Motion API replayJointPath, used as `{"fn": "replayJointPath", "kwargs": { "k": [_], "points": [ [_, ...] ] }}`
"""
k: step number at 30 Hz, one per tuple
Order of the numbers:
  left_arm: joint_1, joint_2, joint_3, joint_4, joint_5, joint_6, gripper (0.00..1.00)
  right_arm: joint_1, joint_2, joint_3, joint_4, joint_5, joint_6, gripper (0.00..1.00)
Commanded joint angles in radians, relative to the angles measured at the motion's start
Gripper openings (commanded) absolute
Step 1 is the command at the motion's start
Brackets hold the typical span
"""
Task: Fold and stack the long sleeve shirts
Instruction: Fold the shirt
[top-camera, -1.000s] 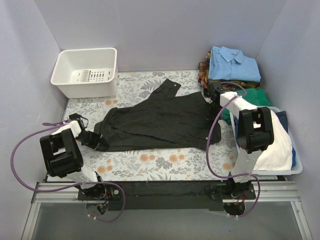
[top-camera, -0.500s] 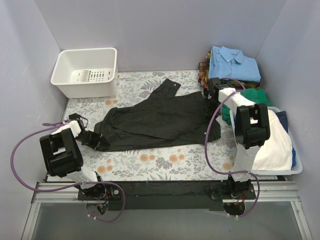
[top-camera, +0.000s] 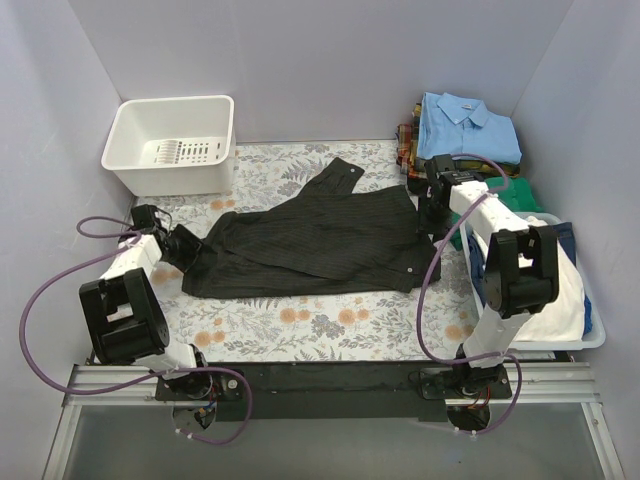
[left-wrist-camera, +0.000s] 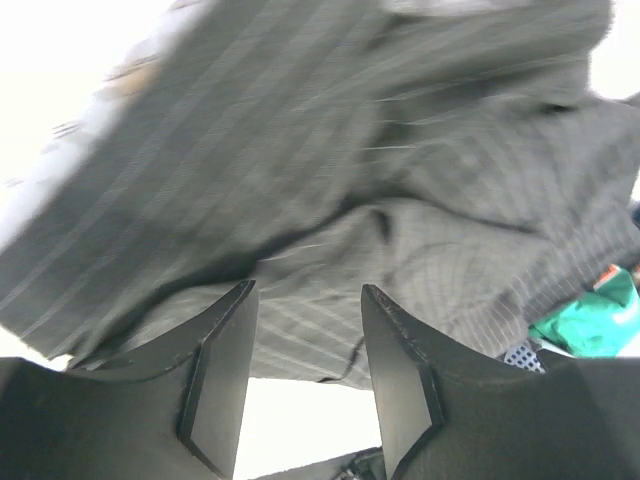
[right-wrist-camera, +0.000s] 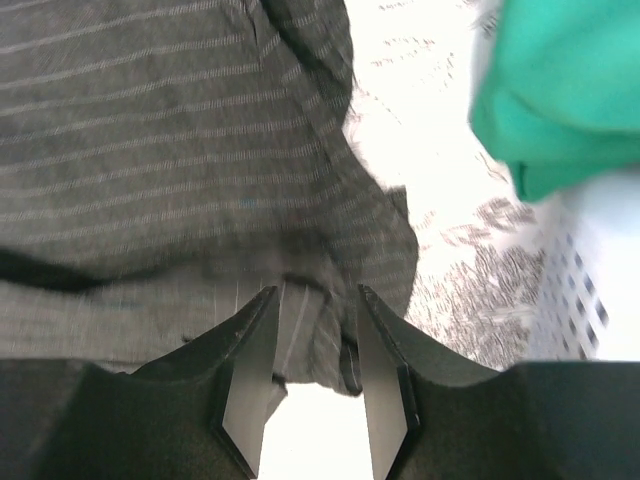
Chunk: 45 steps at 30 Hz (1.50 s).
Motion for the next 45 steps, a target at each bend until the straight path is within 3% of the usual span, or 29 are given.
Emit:
{"fn": "replayJointPath", "kwargs": {
  "k": [1,7,17,20,21,22,23,34,40,42,44,45],
  "points": [
    [-0.035,-0.049,0.031,0.068,0.036,0.014,0.46,-0.005,-0.103,-0.060,-0.033,0.009,-0.007,0.45],
    [-0.079,-0.023,0.059,0.126,0.043,-0.007,0.46,-0.005,-0.161,-0.189,-0.058,-0.061,-0.029,0.44],
    [-0.190,0.118,0.126,0.205,-0.031,-0.048,0.46,0.002,-0.106,-0.243,-0.050,-0.062,-0.052,0.35],
    [-0.199,0.171,0.137,0.218,-0.049,-0.056,0.46,0.002,-0.082,-0.238,-0.043,-0.052,-0.052,0.26],
    [-0.204,0.196,0.142,0.218,-0.068,-0.059,0.46,0.003,-0.076,-0.234,-0.043,-0.048,-0.054,0.10],
    [-0.204,0.208,0.145,0.215,-0.075,-0.062,0.45,0.002,-0.069,-0.233,-0.046,-0.042,-0.050,0.02],
    [-0.204,0.219,0.149,0.211,-0.085,-0.065,0.45,0.002,-0.069,-0.233,-0.053,-0.037,-0.050,0.01],
    [-0.204,0.288,0.154,0.077,-0.341,-0.099,0.44,-0.005,-0.135,-0.355,-0.115,0.009,-0.027,0.01],
    [-0.172,0.260,0.119,0.054,-0.369,-0.084,0.45,-0.006,-0.123,-0.367,-0.115,-0.016,-0.032,0.01],
    [-0.167,0.242,0.113,0.053,-0.373,-0.061,0.45,-0.008,-0.128,-0.352,-0.116,-0.020,-0.035,0.08],
    [-0.164,0.228,0.105,0.045,-0.379,-0.046,0.45,-0.008,-0.143,-0.330,-0.125,-0.016,-0.037,0.24],
    [-0.159,0.221,0.103,0.047,-0.381,-0.026,0.45,-0.008,-0.149,-0.309,-0.127,-0.017,-0.038,0.27]
  ]
}}
